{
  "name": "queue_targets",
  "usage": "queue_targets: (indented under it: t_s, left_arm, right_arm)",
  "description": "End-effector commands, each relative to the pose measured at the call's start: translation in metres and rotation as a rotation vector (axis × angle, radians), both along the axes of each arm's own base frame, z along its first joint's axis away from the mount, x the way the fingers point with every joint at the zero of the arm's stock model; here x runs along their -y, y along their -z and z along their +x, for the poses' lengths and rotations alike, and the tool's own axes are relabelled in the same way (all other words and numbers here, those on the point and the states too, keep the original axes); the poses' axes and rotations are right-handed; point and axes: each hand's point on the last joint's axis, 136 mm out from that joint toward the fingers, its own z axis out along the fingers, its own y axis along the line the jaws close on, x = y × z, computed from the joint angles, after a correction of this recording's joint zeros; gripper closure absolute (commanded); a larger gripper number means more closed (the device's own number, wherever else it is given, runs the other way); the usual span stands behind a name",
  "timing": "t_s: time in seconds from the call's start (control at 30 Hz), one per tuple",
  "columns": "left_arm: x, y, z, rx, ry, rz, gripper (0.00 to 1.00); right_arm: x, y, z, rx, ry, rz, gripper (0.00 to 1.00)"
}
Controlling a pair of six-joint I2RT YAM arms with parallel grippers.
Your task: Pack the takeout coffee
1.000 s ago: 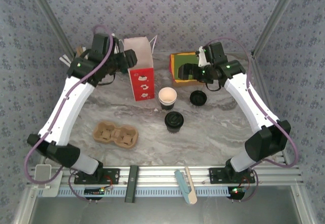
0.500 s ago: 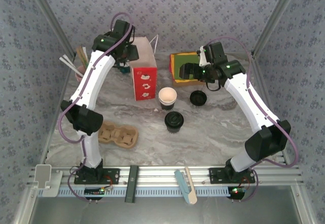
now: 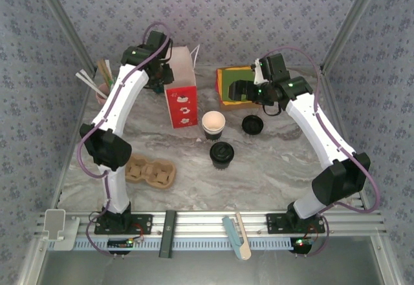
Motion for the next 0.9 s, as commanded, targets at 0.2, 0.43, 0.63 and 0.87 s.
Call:
queue_targets:
  t_s: [0.2,0.43,0.63,0.87]
  left_arm:
    - [0.0,-0.002,-0.019,-0.022,-0.014,-0.043,0.93]
    - [0.002,-0.01,-0.054,-0.027,-0.021,-0.09,0.97]
    - [0.008,-0.001,-0.087,-0.048,-0.041,-0.166,0.97]
    - [0.018,0.006,-0.111,-0.045,-0.111,-0.294,0.98]
  right_arm:
    - [-0.003,0.001,0.001,-0.003,-0.008,0.016,0.0]
    - [-0.01,0.008,-0.004,-0.016,-0.027,0.025,0.0]
    - [-0.018,0.012,-0.007,-0.027,-0.047,0.03,0.0]
    - [-0.03,0.016,-0.011,-0.038,-0.076,0.028,0.0]
